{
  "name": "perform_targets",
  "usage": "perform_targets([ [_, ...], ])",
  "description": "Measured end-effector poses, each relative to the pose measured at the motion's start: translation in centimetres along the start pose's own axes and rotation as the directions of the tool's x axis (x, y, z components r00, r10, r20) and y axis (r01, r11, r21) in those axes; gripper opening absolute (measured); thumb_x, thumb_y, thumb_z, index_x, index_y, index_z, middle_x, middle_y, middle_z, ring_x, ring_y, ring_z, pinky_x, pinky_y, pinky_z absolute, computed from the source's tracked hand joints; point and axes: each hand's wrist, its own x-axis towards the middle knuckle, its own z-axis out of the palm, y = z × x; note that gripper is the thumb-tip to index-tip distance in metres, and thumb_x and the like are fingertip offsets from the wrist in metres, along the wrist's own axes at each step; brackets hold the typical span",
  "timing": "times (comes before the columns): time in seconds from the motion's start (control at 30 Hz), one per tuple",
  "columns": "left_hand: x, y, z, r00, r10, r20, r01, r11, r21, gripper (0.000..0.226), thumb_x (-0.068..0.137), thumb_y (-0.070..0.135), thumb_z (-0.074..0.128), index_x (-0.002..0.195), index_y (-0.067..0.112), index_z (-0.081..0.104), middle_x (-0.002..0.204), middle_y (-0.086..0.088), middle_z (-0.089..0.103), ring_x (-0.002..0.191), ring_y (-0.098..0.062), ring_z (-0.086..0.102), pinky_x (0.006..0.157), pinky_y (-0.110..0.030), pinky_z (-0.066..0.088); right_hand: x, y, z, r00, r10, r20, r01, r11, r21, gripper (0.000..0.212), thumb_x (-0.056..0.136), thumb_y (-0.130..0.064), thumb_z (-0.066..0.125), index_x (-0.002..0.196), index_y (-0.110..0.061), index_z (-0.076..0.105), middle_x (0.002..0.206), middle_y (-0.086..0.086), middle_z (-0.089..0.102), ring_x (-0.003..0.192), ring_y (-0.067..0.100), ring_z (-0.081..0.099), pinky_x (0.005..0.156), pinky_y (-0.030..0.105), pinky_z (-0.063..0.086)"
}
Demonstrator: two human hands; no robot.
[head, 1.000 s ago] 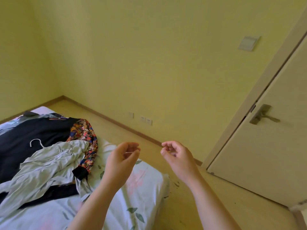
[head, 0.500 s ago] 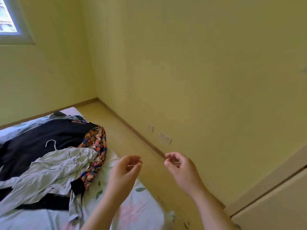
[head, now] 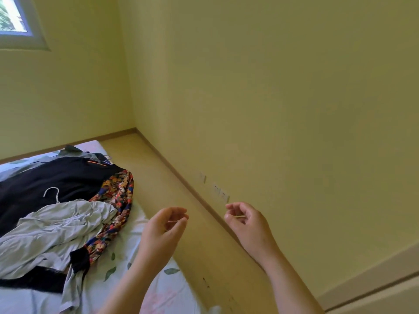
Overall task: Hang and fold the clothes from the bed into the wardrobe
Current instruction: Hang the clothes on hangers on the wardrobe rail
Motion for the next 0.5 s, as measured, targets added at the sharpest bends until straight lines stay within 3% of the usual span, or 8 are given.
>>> perform_targets([
  [0.13,1.6,0.0,2.2,1.000,-0.006,0.014,0.006,1.000,-0.013,0.020,0.089,0.006,0.065,0.098,0.024,0.068,0.091,0.004,0.074,0.086,-0.009,0.070,0.076,-0.024,0.055,1.2,0.6,-1.4,1.000,0.014,-0.008,-0.014,1.000,-0.006,0.010,0.091,-0.018,0.065,0.099,-0.024,0.066,0.093,-0.005,0.069,0.079,0.009,0.062,0.069,0.012,0.048],
  [0.23,3.0,0.0,4.2,1.000,-0.001,0.023,0.001,1.000,0.001,0.021,0.089,0.009,0.066,0.098,0.028,0.068,0.090,0.006,0.074,0.083,-0.006,0.070,0.074,-0.023,0.055,2.6,2.0,-2.6,0.999,0.030,-0.021,-0.029,0.999,0.015,0.009,0.091,-0.019,0.065,0.098,-0.025,0.066,0.090,-0.007,0.068,0.073,-0.001,0.059,0.065,0.010,0.048],
  [0.33,4.1,0.0,6.2,1.000,0.001,0.016,-0.002,1.000,0.020,0.022,0.089,0.009,0.066,0.096,0.030,0.068,0.090,0.007,0.074,0.082,-0.005,0.070,0.074,-0.023,0.055,4.2,3.5,-3.9,0.999,0.039,-0.003,-0.039,0.999,0.022,0.010,0.091,-0.019,0.065,0.098,-0.026,0.066,0.092,-0.007,0.068,0.079,0.007,0.063,0.067,0.011,0.049],
  [0.5,7.0,0.9,11.4,1.000,0.002,-0.007,-0.001,0.999,0.052,0.021,0.089,0.011,0.066,0.096,0.031,0.067,0.091,0.007,0.074,0.083,-0.004,0.069,0.073,-0.019,0.053,9.0,5.8,-8.0,0.999,0.006,0.034,-0.006,1.000,0.018,0.009,0.091,-0.019,0.064,0.097,-0.025,0.065,0.090,-0.009,0.068,0.071,-0.004,0.059,0.064,0.009,0.047],
])
